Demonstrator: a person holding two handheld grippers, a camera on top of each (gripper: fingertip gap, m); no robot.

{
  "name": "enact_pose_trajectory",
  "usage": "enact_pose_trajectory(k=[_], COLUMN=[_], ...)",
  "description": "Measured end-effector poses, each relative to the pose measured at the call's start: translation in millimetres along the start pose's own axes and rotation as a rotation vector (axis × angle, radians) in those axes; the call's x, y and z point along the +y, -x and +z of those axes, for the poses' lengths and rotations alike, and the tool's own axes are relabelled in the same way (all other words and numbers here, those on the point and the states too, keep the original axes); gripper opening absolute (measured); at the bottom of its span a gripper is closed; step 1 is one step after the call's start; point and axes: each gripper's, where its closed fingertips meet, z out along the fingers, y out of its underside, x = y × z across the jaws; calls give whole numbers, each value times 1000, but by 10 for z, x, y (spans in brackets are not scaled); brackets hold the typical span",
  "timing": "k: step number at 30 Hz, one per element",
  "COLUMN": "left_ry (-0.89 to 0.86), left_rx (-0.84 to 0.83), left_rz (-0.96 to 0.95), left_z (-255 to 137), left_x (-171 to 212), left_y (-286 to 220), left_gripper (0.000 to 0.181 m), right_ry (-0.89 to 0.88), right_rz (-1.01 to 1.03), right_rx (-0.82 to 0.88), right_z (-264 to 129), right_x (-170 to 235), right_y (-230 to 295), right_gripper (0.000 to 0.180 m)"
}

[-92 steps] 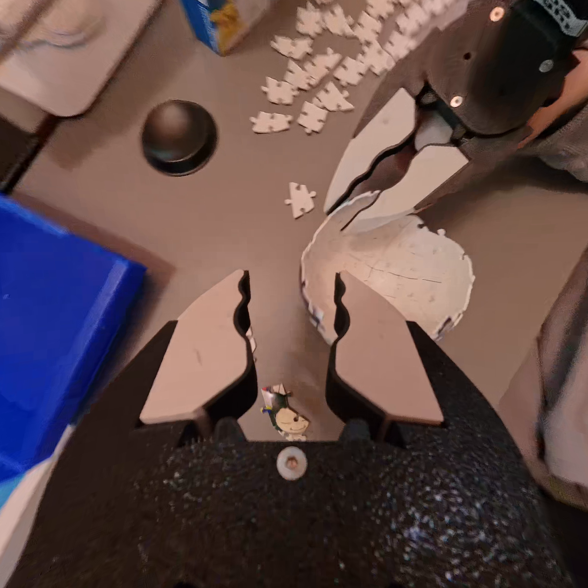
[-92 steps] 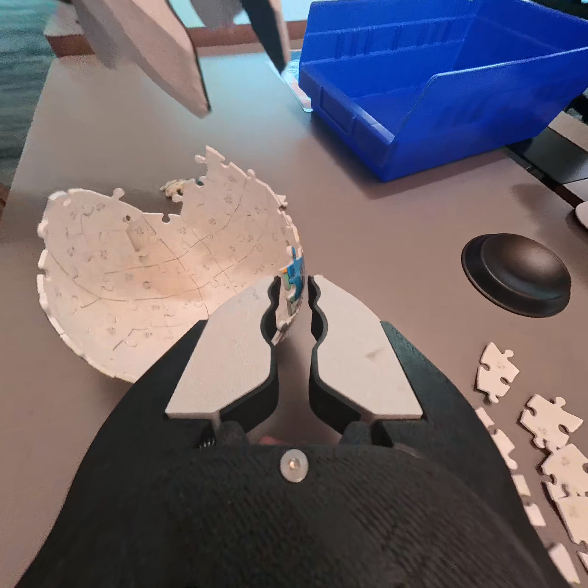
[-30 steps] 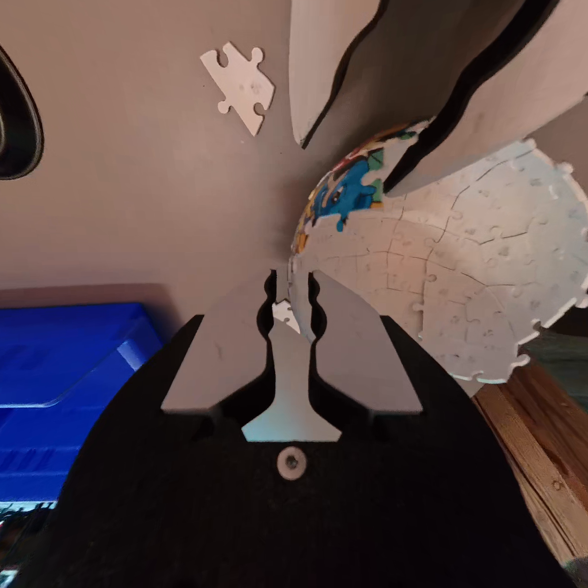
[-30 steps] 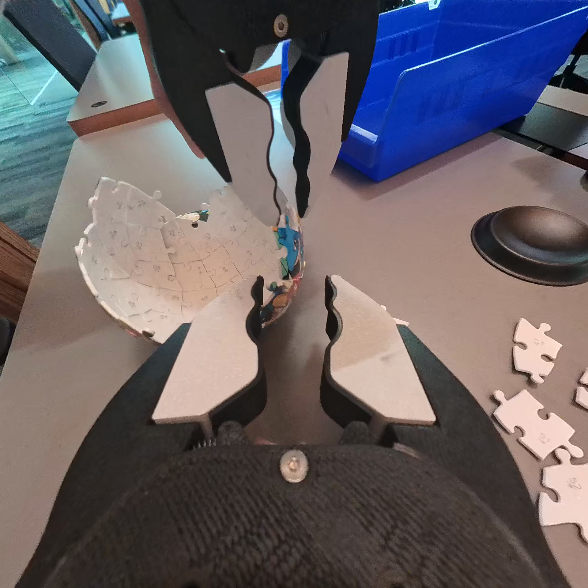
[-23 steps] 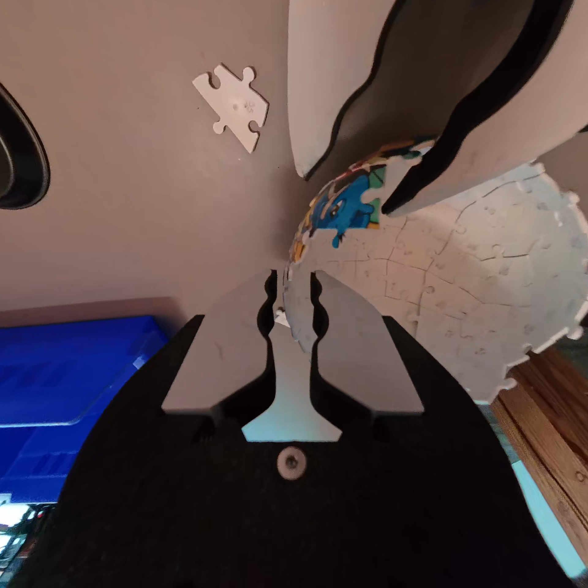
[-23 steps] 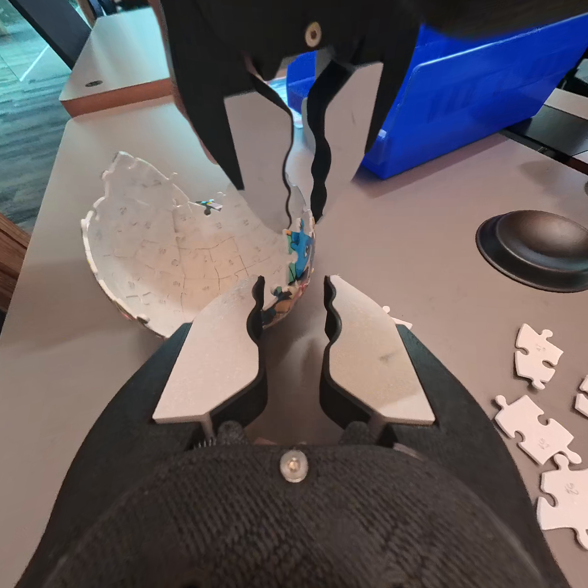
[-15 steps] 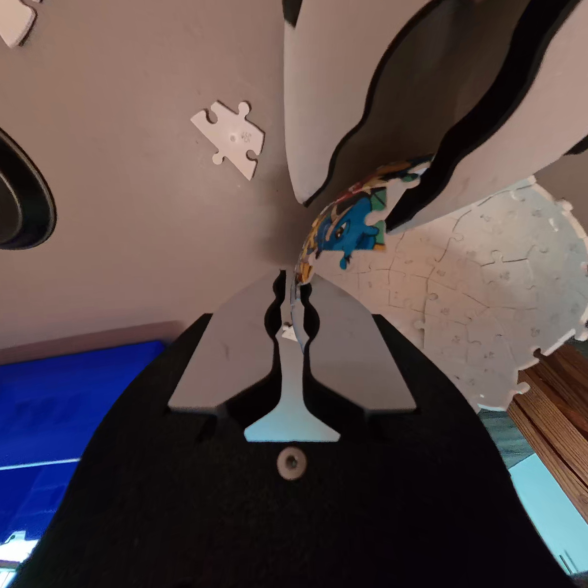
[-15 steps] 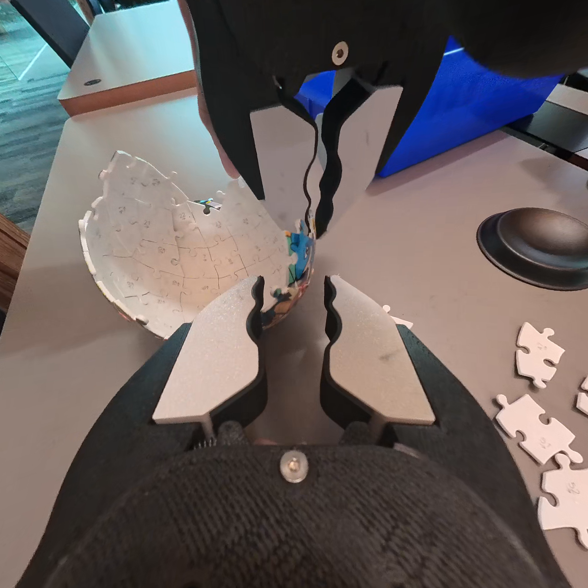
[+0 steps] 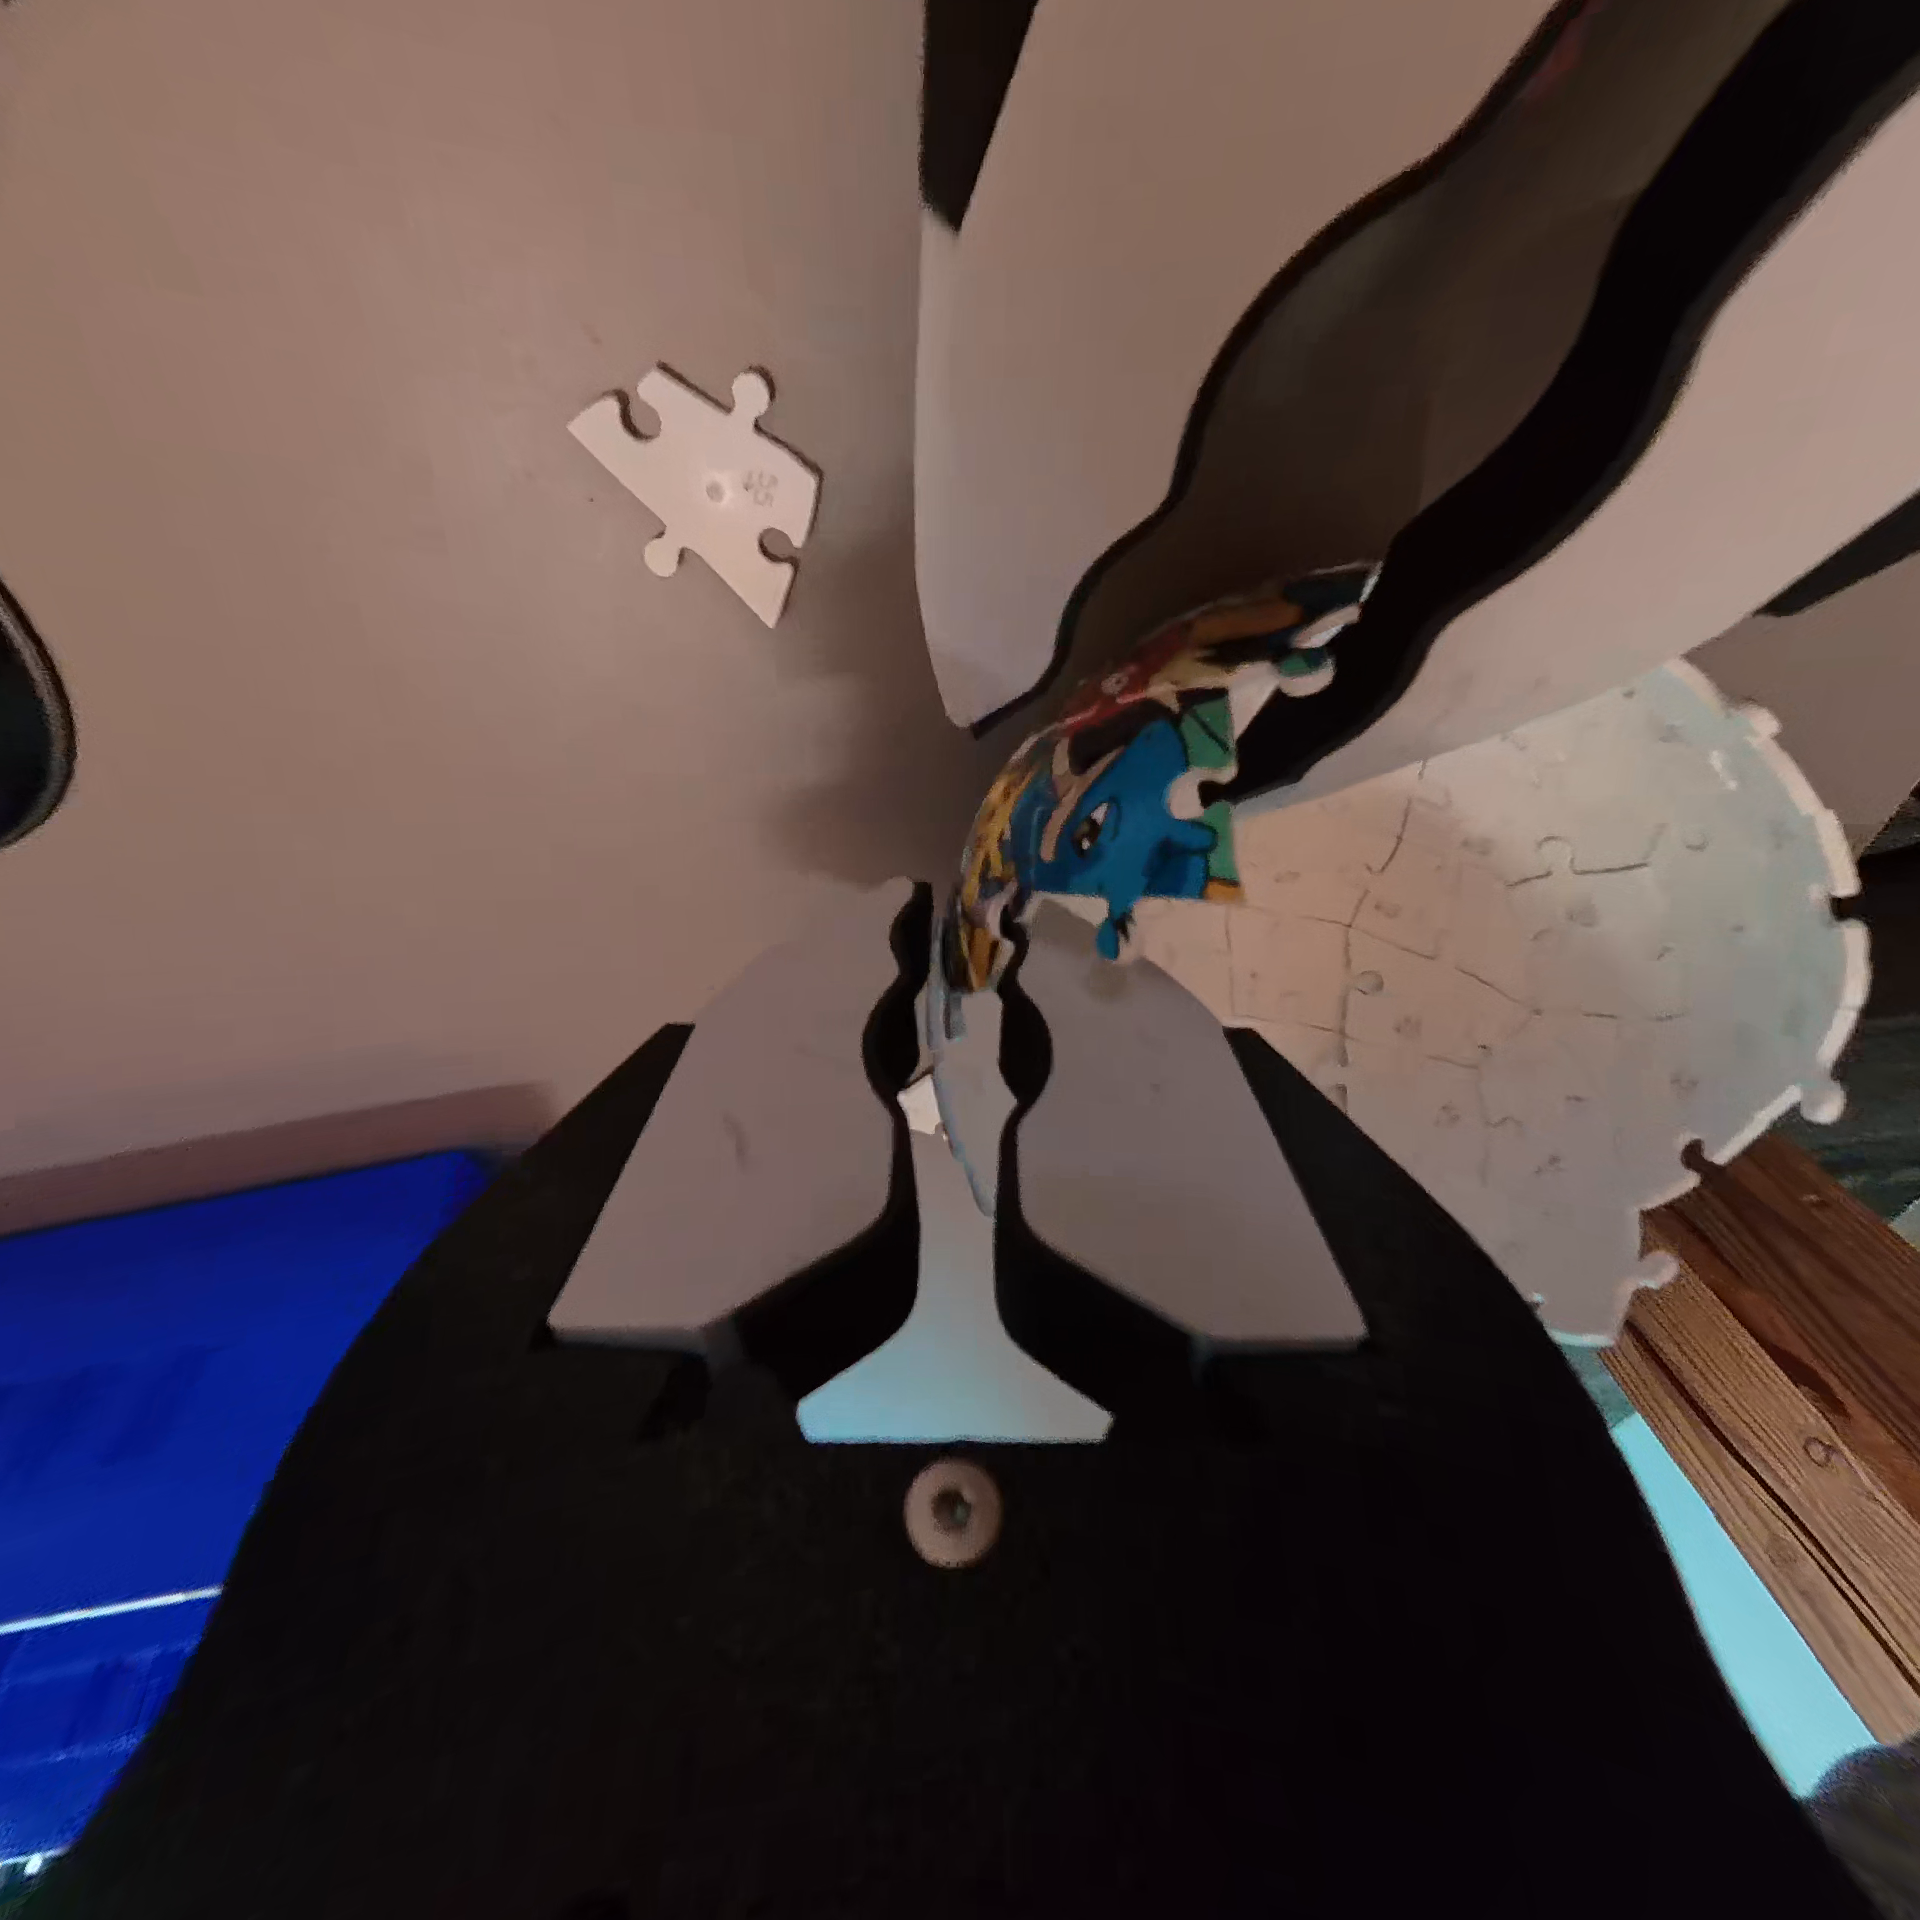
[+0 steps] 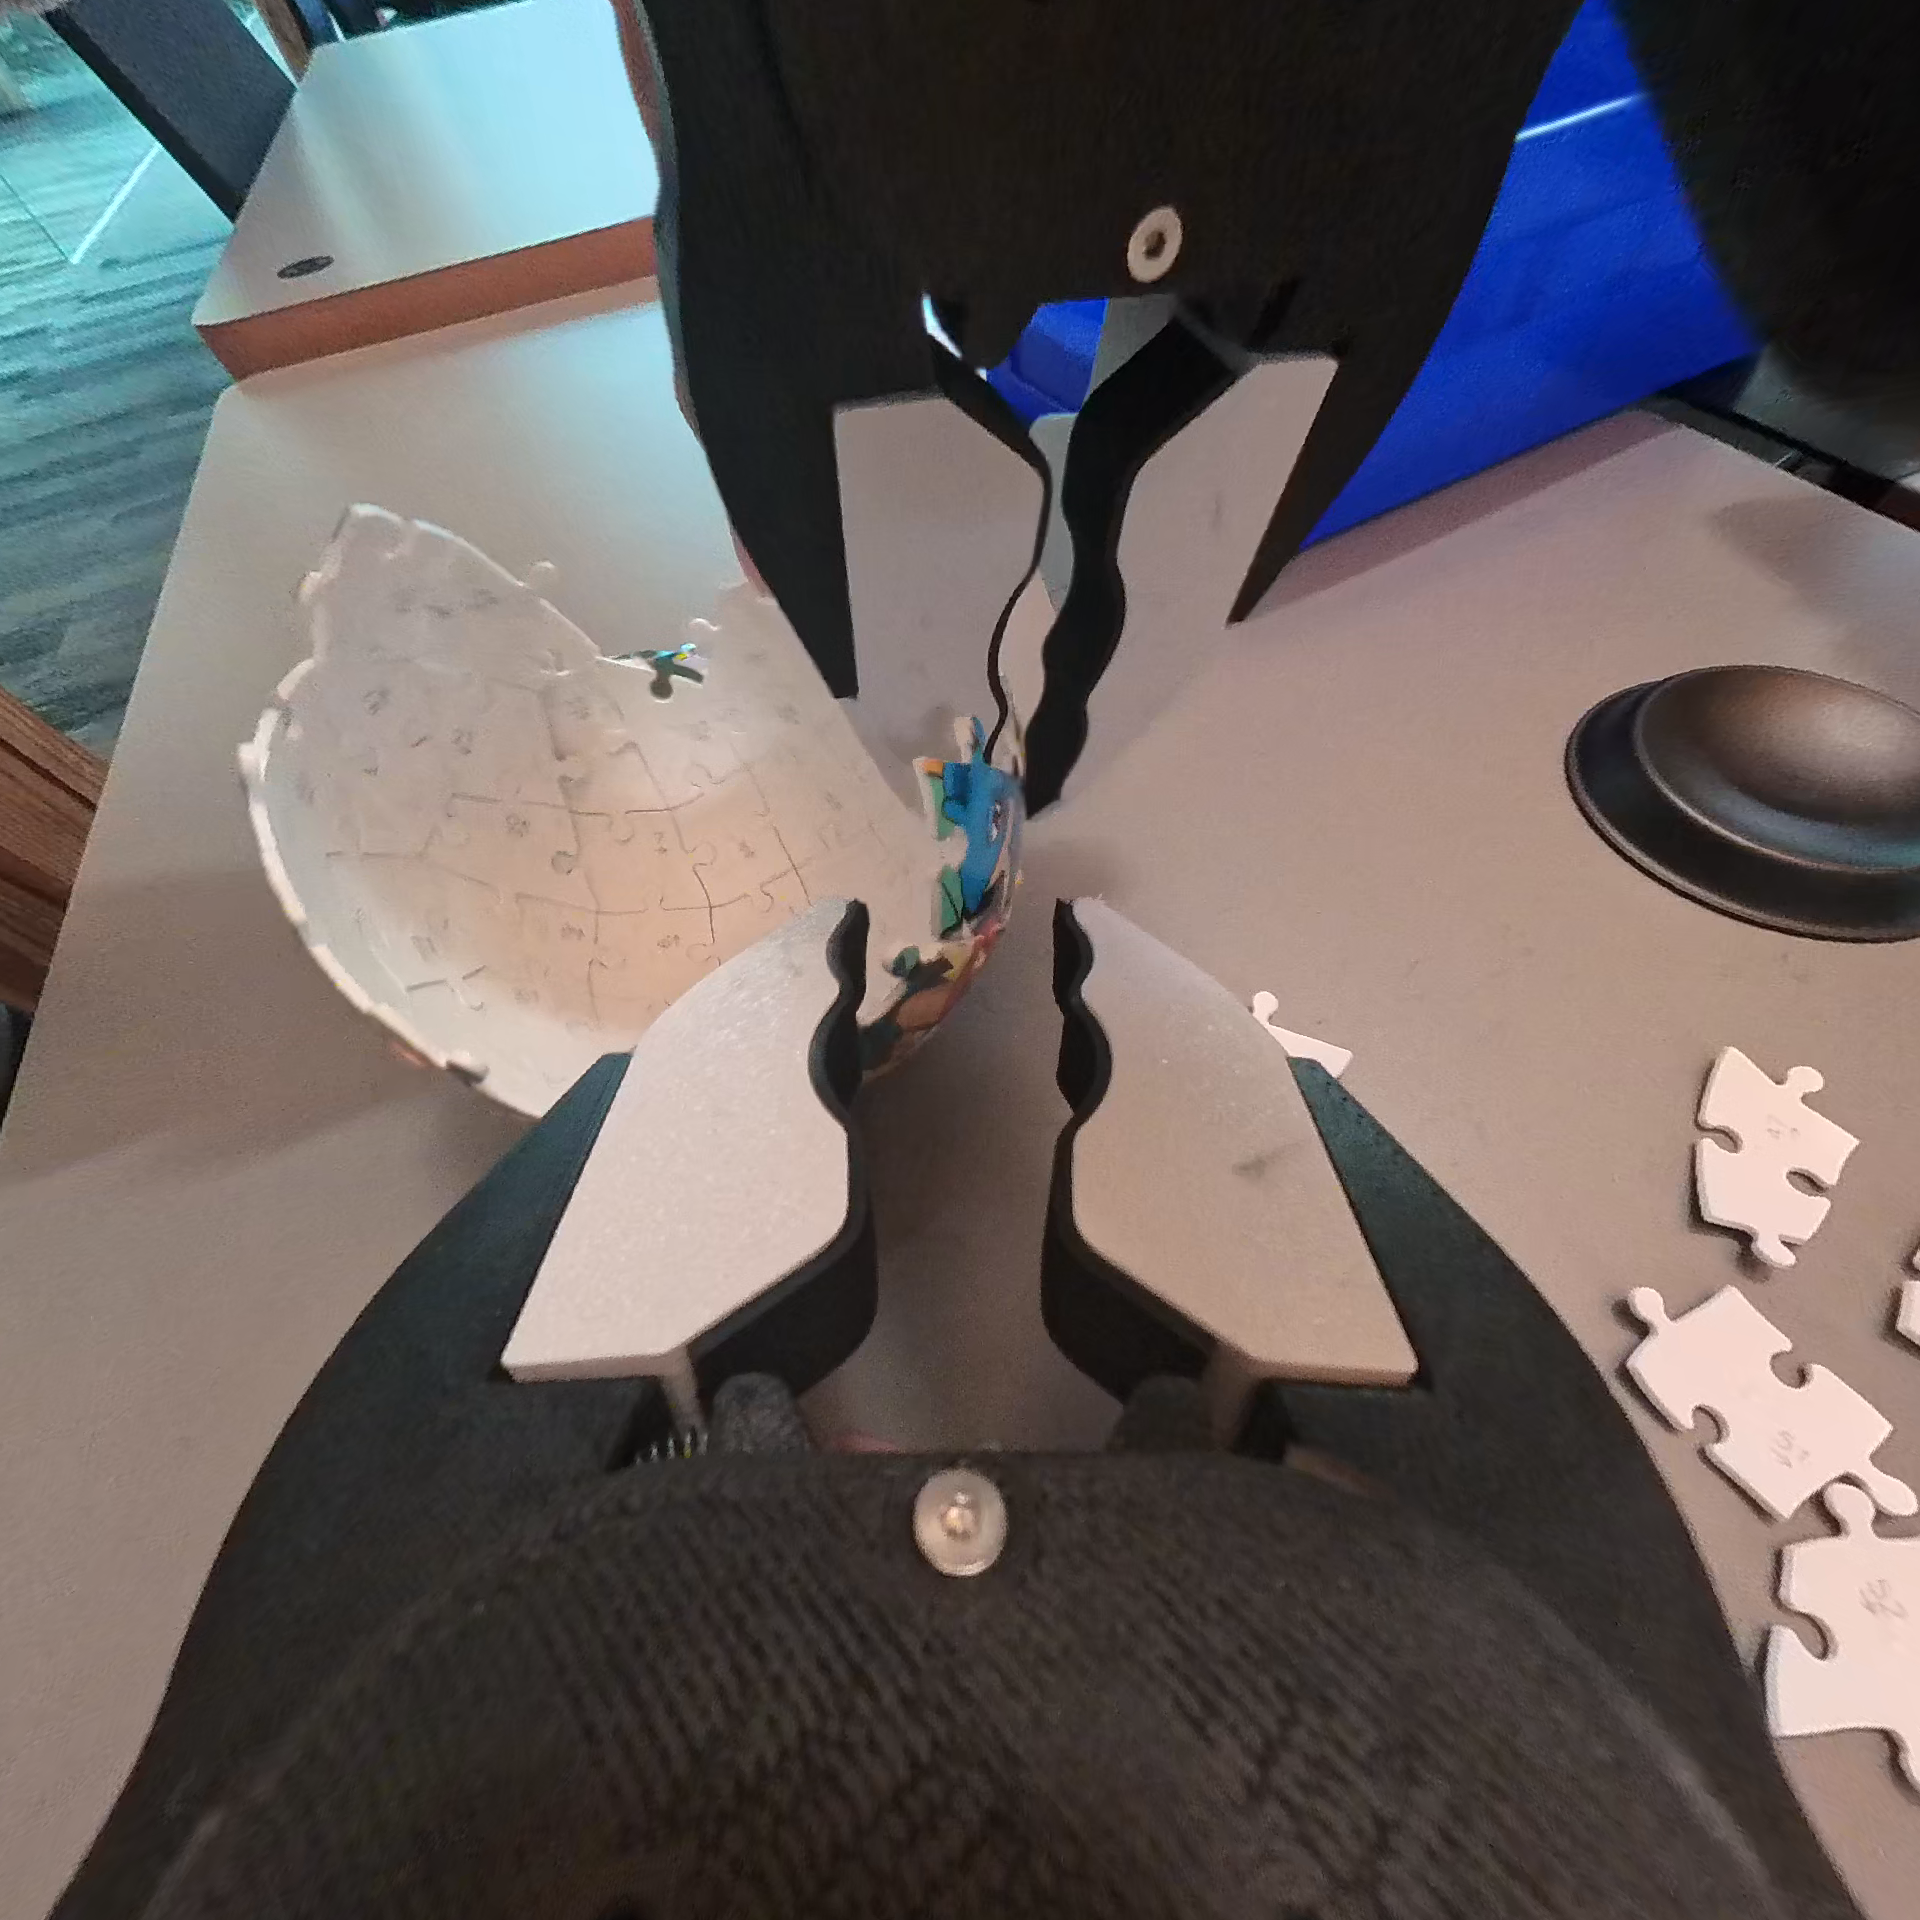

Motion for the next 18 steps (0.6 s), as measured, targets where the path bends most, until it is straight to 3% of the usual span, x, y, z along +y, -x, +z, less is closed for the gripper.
enact_pose_trajectory(k=[1, 18], left_ry=[9, -16], left_rx=[-1, 57], left_rz=[-5, -15], left_z=[9, 42], left_x=[20, 66], left_y=[1, -26], left_gripper=[9, 3], right_ry=[1, 4], right_rz=[-1, 13], right_rx=[-2, 1], right_z=[1, 2], right_x=[2, 5], right_y=[3, -15], right_gripper=[34, 33])
